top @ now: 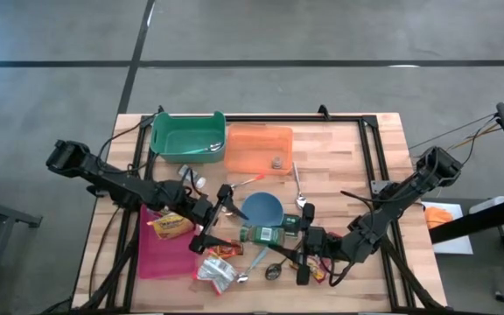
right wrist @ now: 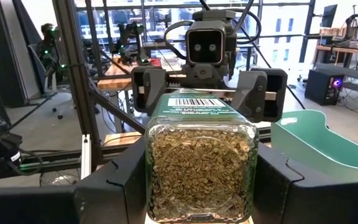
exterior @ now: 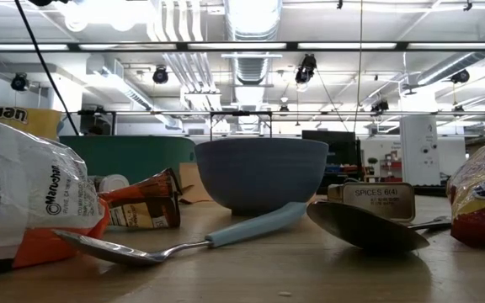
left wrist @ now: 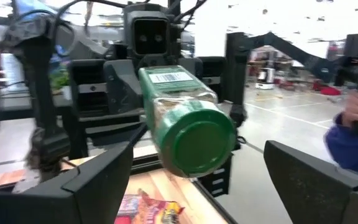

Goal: Pick & Place Food Item
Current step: Put the green spice bottle into the orange bin

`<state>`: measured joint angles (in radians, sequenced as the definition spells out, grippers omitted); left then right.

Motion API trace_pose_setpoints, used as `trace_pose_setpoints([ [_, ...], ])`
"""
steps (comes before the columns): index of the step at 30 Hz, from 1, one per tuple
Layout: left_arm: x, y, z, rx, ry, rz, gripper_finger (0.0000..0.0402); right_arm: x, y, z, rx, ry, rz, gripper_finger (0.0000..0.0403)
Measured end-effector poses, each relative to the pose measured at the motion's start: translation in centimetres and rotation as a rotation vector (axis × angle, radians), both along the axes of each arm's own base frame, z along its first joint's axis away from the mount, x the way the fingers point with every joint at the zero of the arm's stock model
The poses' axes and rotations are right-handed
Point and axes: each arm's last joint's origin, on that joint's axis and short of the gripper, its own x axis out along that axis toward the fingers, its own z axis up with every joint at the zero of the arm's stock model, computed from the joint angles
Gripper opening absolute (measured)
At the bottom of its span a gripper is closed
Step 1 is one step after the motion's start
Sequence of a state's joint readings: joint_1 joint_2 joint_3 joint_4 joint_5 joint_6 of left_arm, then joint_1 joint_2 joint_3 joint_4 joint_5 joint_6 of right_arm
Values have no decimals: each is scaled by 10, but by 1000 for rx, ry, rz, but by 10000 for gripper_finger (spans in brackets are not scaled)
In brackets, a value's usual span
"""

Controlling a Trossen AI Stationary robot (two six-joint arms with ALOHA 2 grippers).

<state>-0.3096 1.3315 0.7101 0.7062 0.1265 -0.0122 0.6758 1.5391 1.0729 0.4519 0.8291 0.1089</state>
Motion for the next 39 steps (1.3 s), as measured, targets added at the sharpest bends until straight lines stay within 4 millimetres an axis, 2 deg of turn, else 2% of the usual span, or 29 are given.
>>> trace_pose_setpoints([
  [5, 1, 2, 0, -25, 9, 67, 367, 2, -2, 0, -1, 1, -7, 187],
  [21, 0, 0, 1, -27, 2, 65, 367, 7, -11, -3, -53, 29, -44, 187],
  [29, 0, 0, 1, -24, -3, 86, 367, 20, -18, -9, -77, 30, -49, 187],
  [39, 0, 0, 1, 11, -15, 97, 367, 21, -16, -2, -101, 6, -20, 187],
])
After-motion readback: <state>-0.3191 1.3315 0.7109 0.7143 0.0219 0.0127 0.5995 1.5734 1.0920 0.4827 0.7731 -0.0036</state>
